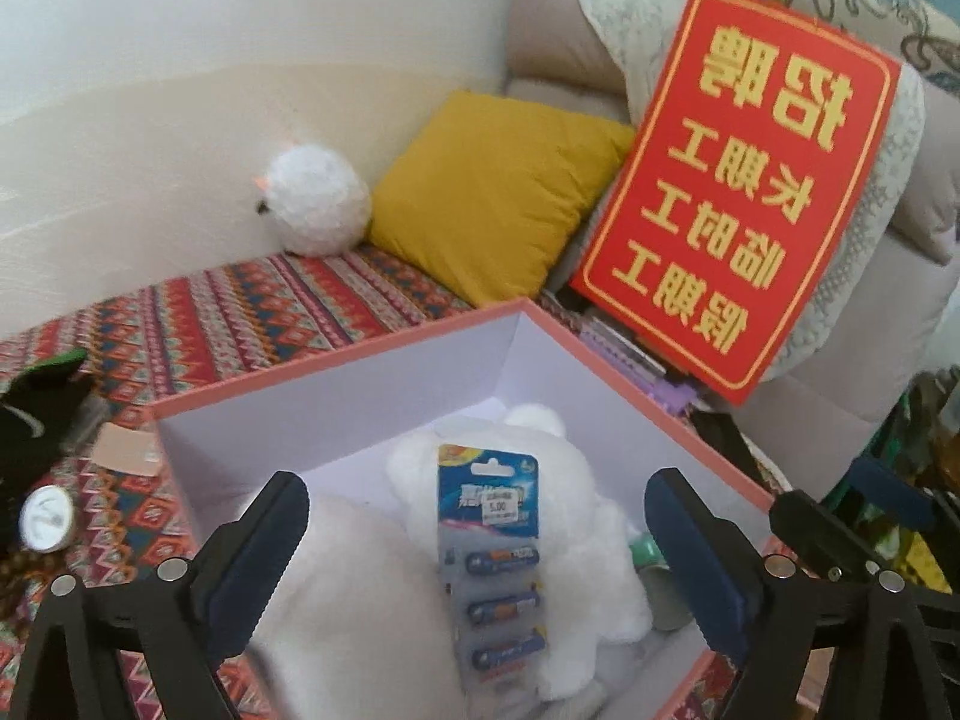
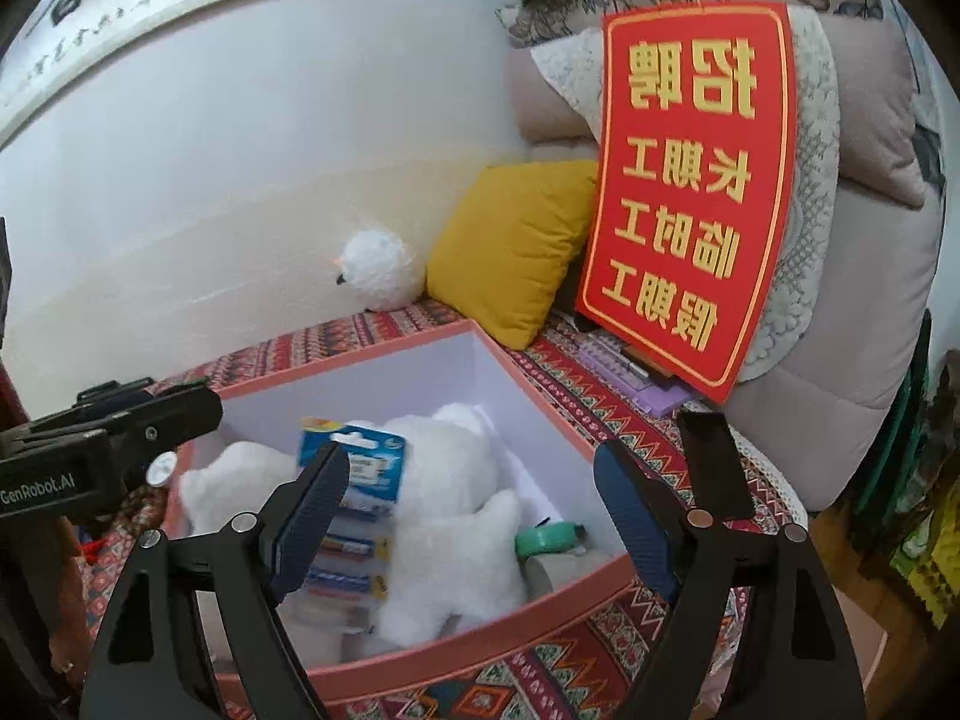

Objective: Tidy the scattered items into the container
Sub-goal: 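Carry the battery pack and tape measure into the pink box and release, then move both open tools back toward the remaining items on the bed, then grasp the white pill bottle with the left tool while the right grasps the blue figurine, then carry the pill bottle and blue figurine over the pink box and release both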

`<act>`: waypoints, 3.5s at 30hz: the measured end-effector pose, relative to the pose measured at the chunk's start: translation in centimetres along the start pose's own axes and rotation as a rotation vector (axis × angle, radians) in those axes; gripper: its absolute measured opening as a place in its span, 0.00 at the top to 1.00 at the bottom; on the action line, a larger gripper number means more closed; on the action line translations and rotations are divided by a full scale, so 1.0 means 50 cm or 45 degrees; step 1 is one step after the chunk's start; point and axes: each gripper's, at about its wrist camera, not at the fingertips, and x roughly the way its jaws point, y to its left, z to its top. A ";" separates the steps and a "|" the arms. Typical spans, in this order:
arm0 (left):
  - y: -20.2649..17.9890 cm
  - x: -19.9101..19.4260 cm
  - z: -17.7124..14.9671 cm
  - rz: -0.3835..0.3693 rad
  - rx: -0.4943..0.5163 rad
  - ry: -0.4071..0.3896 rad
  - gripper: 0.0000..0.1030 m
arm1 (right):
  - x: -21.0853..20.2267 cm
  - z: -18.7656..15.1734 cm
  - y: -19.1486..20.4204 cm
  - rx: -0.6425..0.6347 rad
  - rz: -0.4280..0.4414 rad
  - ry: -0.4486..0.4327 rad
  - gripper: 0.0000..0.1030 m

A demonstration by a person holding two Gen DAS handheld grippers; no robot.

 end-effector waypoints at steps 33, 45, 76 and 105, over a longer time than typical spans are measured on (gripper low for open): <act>0.457 -0.546 -0.400 0.637 -0.373 -0.034 0.04 | -0.253 -0.265 0.609 -0.389 0.568 0.185 0.11; 0.827 -0.499 -0.409 0.805 -0.563 0.083 0.04 | -0.041 -0.327 0.948 -0.579 0.714 0.329 0.11; 1.052 -0.333 -0.418 0.771 -0.760 0.210 0.58 | 0.201 -0.370 1.018 -0.628 0.799 0.509 0.44; 0.312 -0.544 -0.472 0.501 -0.347 0.070 0.58 | -0.326 -0.379 0.452 -0.373 0.647 0.335 0.44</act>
